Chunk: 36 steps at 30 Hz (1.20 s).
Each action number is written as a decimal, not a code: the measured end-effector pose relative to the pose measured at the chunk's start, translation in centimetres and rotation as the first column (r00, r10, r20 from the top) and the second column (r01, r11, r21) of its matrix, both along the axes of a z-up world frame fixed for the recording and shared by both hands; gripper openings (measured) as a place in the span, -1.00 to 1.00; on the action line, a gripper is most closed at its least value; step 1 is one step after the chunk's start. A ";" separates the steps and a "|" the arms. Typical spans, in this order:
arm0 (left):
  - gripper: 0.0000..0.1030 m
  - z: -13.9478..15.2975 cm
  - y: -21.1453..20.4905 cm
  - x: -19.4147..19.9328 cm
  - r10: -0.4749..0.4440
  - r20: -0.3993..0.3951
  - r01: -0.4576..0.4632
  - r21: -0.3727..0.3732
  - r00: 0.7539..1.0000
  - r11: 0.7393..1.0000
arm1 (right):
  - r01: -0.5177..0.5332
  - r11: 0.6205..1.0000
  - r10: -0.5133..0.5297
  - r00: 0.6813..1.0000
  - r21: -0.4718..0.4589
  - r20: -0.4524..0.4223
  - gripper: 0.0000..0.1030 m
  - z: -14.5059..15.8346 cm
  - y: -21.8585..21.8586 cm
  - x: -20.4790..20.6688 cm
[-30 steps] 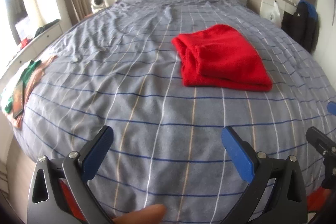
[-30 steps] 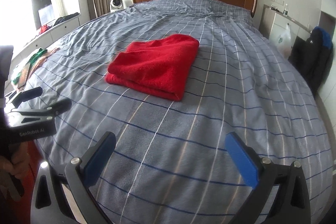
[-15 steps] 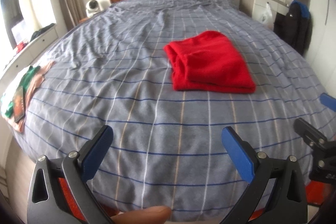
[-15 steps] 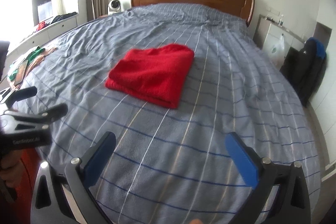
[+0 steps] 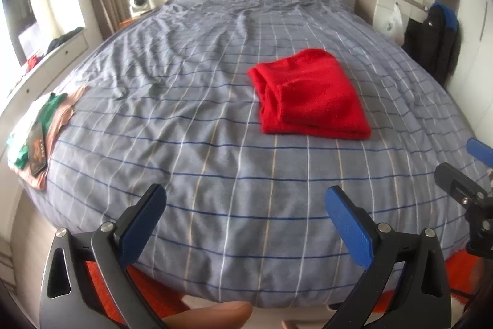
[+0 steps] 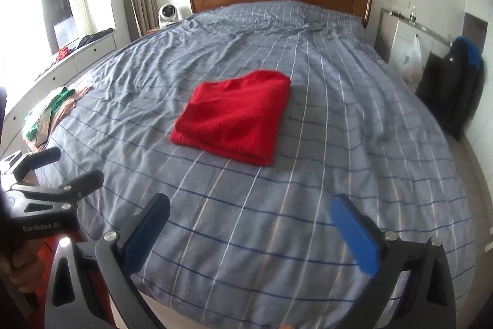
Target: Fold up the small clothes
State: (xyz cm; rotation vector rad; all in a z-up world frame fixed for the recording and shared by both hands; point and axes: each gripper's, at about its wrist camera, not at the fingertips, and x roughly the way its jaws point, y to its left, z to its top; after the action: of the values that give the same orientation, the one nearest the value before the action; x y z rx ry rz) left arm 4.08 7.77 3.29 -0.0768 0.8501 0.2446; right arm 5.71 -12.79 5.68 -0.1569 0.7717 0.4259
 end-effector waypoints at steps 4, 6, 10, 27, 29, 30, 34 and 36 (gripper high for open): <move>1.00 0.2 0.0 -0.1 0.012 0.002 -0.012 0.006 1.000 1.000 | -0.015 0.999 0.014 1.000 0.039 0.005 0.99 1.1 0.1 -0.5; 1.00 0.1 -0.1 0.0 0.007 -0.003 -0.007 0.002 1.000 1.000 | -0.020 0.999 0.019 1.000 0.041 0.008 0.99 1.3 0.2 -0.7; 1.00 0.2 -0.6 -0.1 -0.002 0.002 0.002 0.018 1.000 1.000 | -0.015 1.000 0.015 1.000 0.028 0.001 0.99 1.0 0.1 -0.5; 0.99 0.4 -1.4 -0.2 -0.006 0.017 0.005 0.078 1.000 0.997 | -0.014 0.999 0.012 0.999 -0.035 -0.044 0.99 0.1 0.9 -0.4; 0.99 0.3 -1.4 -0.1 -0.005 0.009 0.004 0.080 1.000 0.997 | -0.008 0.999 0.005 0.999 -0.048 -0.052 0.99 0.0 1.0 -0.4; 0.99 0.2 -1.4 -0.1 -0.003 0.008 0.003 0.081 1.000 0.997 | -0.004 0.998 0.001 0.999 -0.060 -0.054 0.99 0.0 1.0 -0.4; 0.99 0.0 -1.5 0.0 -0.005 0.004 0.005 0.079 1.000 0.997 | 0.013 0.995 -0.017 0.999 -0.100 -0.037 0.99 0.0 1.0 -0.6; 0.99 0.0 -1.5 0.0 -0.006 0.002 0.006 0.079 1.000 0.997 | 0.024 0.995 -0.027 0.999 -0.097 -0.038 0.99 0.0 0.7 -0.5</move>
State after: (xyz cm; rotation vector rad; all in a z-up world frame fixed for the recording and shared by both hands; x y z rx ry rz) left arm 4.09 6.22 3.28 -0.0009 0.8370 0.2725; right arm 5.25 -12.05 5.69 -0.2296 0.8330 0.3684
